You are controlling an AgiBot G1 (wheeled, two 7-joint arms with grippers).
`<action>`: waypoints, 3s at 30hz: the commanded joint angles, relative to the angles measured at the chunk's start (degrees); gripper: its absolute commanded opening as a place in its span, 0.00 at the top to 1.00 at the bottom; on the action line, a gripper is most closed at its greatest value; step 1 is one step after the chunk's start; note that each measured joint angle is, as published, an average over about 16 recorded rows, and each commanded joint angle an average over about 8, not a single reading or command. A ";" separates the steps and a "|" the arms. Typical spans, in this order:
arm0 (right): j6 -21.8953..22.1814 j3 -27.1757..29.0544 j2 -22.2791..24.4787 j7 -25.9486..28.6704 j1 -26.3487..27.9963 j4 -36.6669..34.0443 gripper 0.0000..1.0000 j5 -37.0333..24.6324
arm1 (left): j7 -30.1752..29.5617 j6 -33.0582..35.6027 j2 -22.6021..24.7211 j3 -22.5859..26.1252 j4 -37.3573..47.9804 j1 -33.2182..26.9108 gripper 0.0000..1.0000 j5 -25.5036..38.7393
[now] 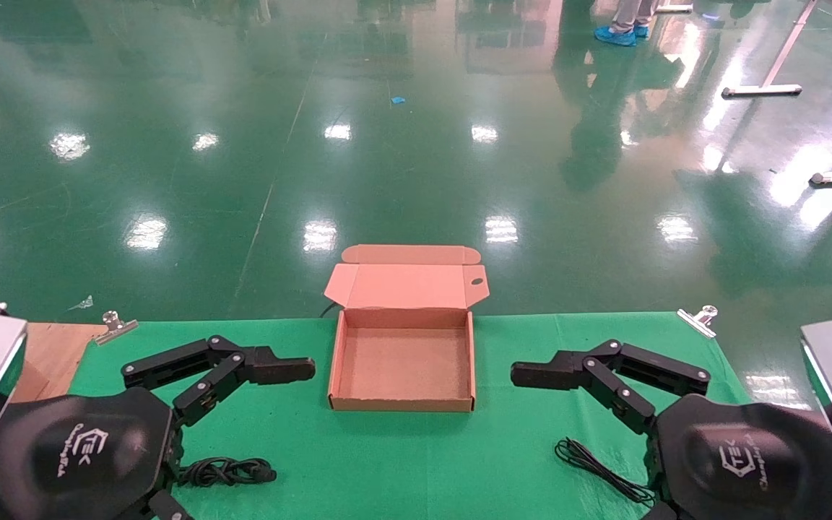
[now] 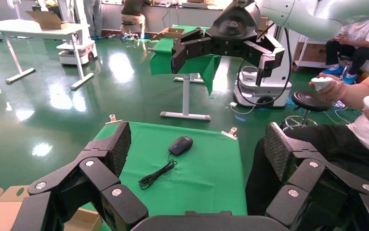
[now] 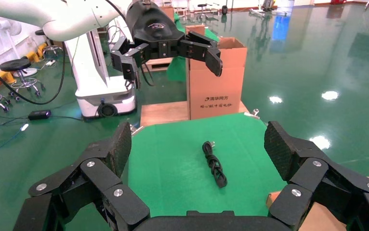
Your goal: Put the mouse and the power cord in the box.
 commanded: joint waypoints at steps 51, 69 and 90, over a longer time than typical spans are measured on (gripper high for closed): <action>34.04 -26.39 -35.02 -37.72 28.89 -67.86 0.00 -63.79 | 37.40 -29.73 26.88 24.37 67.00 -26.94 0.00 59.50; 20.79 -24.35 -32.90 -40.88 32.14 -71.62 0.00 -60.63 | 40.57 -30.35 27.54 22.98 71.07 -27.64 0.00 57.56; 27.33 -24.38 -32.96 -41.36 29.21 -72.53 0.00 -60.65 | 41.74 -30.81 28.53 22.40 72.69 -26.58 0.00 56.69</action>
